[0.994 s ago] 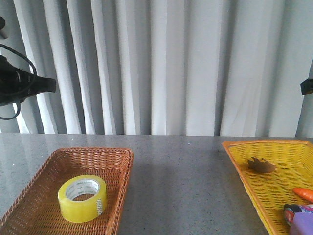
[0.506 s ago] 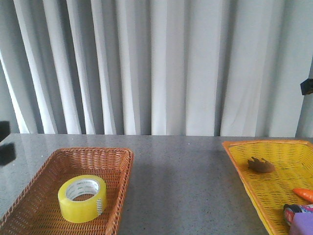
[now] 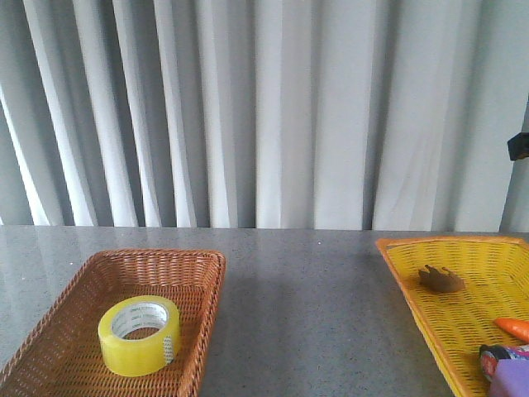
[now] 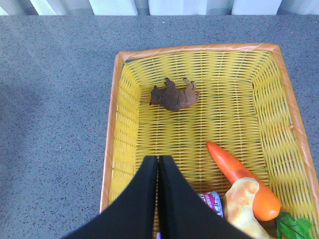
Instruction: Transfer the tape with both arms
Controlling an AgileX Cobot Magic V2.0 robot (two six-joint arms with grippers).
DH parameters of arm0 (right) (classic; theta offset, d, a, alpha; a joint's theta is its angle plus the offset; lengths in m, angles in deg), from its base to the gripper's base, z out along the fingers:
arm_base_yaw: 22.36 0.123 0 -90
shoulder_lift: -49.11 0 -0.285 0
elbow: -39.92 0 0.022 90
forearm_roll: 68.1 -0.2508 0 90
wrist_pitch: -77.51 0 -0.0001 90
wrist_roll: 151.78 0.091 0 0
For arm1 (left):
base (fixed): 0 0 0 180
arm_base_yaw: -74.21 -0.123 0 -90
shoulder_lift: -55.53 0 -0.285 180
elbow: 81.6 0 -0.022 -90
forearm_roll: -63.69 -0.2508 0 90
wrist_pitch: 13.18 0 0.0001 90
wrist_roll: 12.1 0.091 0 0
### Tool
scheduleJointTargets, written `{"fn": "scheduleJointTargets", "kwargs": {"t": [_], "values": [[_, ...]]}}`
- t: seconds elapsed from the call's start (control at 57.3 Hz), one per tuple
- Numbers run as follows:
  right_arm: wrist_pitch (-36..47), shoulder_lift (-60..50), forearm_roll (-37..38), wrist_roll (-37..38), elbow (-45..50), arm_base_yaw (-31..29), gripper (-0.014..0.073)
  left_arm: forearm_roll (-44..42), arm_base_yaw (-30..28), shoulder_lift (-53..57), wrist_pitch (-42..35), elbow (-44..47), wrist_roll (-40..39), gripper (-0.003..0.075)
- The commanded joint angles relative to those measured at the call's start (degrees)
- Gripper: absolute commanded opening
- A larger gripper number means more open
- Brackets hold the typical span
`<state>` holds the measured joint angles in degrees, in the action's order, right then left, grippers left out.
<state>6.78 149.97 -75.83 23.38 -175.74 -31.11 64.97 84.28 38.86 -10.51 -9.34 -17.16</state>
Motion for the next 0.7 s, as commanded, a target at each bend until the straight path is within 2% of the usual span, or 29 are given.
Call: {"fn": "scheduleJointTargets", "kwargs": {"t": [0.0, 0.052, 0.14, 0.331, 0.541, 0.68], "values": [[2.8, -2.4, -0.3, -0.2, -1.2, -0.3, -0.0008, 0.6, 0.2, 4.3, -7.2, 4.4, -0.3, -0.0005], [2.8, -2.4, -0.3, -0.2, -1.2, -0.3, -0.0008, 0.6, -0.5, 6.9, -7.5, 6.3, -0.3, -0.0005], [2.9, -2.4, -0.3, -0.2, -1.2, -0.3, -0.0008, 0.1, -1.6, 10.5, -1.5, 6.0, 0.4, -0.0005], [2.6, -2.4, -0.3, -0.2, -1.2, -0.3, -0.0008, -1.3, -2.1, 10.6, 1.3, 6.0, 0.8, -0.0005], [2.5, -2.4, -0.3, -0.2, -1.2, -0.3, -0.0008, -1.3, -2.3, 10.6, 1.3, 6.0, 0.8, -0.0005], [2.5, -2.4, -0.3, -0.2, -1.2, -0.3, -0.0008, -0.9, -6.0, 10.6, 1.2, 6.0, 0.7, -0.0005]]}}
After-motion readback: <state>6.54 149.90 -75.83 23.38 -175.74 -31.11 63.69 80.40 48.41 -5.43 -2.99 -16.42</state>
